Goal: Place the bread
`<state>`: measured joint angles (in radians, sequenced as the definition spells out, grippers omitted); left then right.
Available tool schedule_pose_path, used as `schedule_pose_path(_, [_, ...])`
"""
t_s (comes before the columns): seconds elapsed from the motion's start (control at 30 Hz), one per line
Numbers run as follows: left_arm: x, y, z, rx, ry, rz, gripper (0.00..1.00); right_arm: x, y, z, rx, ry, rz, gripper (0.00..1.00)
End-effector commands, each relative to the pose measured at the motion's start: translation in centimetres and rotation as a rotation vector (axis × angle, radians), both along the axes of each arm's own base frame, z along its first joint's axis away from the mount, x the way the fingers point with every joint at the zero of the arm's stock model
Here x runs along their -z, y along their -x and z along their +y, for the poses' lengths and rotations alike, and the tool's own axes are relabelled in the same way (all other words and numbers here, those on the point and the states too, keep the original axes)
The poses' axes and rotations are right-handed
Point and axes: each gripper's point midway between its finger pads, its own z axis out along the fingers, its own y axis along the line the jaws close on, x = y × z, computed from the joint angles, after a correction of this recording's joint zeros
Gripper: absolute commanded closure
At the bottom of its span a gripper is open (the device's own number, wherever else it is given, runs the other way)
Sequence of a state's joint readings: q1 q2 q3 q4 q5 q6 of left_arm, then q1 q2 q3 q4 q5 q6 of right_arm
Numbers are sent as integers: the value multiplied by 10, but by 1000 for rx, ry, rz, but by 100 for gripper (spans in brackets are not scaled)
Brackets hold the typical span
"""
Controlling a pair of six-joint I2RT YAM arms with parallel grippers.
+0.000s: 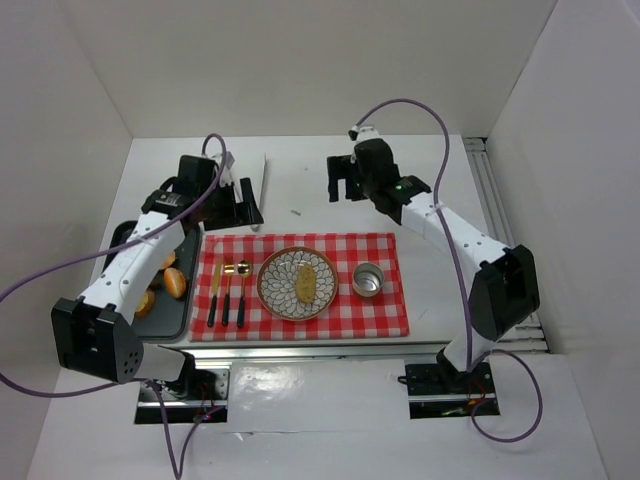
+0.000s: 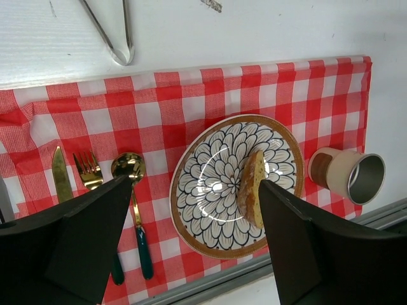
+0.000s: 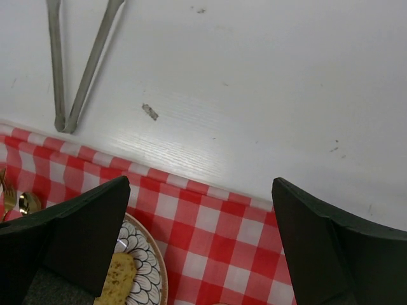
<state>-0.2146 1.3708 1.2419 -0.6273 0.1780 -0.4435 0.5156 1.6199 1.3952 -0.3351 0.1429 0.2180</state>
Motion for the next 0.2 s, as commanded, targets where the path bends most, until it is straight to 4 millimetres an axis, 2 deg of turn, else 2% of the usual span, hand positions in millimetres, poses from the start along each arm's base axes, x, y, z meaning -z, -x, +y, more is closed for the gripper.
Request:
schedule_pose_path(0.0, [-29, -5, 1, 12, 6, -83, 6, -43, -2, 20, -55, 3, -146, 0])
schedule_pose_path(0.17, [-30, -5, 7, -8, -7, -78, 7, -33, 8, 0, 23, 42, -143, 0])
